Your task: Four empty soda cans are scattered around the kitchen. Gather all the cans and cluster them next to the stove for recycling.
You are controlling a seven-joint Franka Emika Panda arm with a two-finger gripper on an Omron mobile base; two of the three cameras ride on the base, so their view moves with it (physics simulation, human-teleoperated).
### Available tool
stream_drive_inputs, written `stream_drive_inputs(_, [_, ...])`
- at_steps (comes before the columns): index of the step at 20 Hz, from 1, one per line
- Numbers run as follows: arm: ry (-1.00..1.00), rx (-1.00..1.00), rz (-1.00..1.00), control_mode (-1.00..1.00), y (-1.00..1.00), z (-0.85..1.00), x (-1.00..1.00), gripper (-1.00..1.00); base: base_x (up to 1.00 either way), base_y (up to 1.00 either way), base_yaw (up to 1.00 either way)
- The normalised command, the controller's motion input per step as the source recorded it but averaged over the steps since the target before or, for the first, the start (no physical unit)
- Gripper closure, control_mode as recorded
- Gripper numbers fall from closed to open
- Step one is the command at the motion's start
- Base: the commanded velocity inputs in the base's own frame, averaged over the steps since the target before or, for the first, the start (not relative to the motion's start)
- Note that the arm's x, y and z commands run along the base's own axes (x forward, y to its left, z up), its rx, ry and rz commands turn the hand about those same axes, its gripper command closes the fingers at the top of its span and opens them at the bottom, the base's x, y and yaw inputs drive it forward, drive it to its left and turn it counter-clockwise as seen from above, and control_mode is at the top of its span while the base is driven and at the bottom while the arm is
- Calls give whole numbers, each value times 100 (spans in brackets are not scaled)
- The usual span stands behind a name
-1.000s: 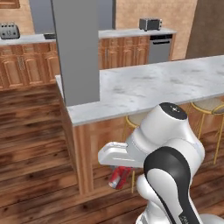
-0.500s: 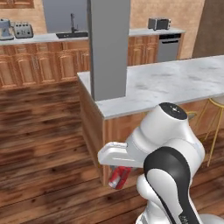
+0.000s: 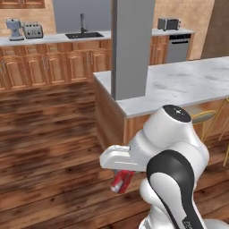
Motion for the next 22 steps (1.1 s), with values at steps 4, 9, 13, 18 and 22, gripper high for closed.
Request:
stream_drive_inputs(4, [0,0,0,100,0,0,0,100,24,46,0])
stream_drive_inputs(9, [0,0,0,100,0,0,0,100,57,48,-3])
stream_drive_inputs(13, [0,0,0,100,0,0,0,100,69,45,-4])
stream_drive_inputs(18, [0,0,0,100,0,0,0,100,72,52,-5])
stream_drive_inputs(22, [0,0,0,100,0,0,0,100,64,59,-6])
